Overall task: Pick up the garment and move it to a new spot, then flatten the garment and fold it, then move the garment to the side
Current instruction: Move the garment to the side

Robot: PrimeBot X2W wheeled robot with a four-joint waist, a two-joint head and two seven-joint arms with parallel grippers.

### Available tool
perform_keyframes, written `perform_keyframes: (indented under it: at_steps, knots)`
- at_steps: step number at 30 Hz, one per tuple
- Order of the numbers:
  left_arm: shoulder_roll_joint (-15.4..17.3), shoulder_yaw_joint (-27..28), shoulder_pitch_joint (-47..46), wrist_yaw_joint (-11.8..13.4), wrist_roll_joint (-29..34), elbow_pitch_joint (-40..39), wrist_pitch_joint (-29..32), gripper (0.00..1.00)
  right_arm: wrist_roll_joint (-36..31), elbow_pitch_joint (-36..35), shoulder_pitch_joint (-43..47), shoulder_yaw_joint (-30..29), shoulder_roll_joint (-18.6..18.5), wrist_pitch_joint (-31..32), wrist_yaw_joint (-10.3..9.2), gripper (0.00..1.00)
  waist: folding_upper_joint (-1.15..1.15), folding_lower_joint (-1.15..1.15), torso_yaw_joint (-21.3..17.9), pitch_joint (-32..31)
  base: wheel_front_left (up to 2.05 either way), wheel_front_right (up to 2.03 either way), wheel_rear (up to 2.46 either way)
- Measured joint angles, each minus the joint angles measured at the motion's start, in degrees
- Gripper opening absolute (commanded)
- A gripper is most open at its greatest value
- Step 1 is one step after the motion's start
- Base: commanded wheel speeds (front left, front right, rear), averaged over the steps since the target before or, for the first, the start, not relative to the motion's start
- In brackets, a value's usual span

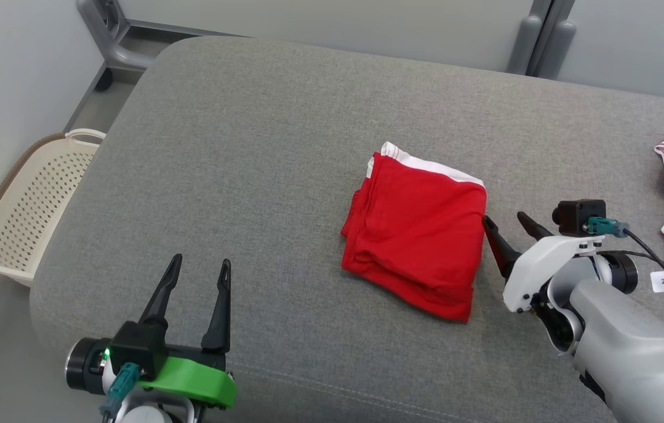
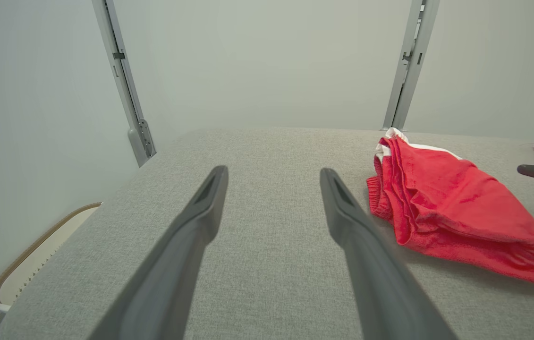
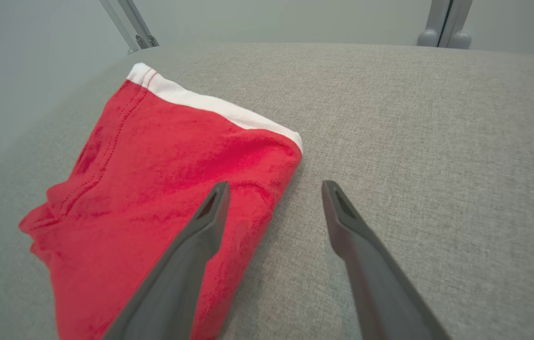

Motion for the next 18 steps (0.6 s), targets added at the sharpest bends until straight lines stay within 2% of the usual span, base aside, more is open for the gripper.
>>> perform_keyframes:
  at_steps: [10,18]
  knots:
    - [0.0,0.5,0.0,-0.4,1.1,-0.5,0.0,1.00,10.7,0.9,-2.3,1.6,0.2,12.5,0.00,1.00,0.00,0.00,-0.1,0.5,0.00,0.00,0.00]
    - [0.0,0.3,-0.1,-0.7,1.3,-0.6,0.0,1.00,16.3,2.9,-4.8,2.5,0.0,18.9,0.00,1.00,0.00,0.00,1.1,0.9,0.00,0.00,0.00]
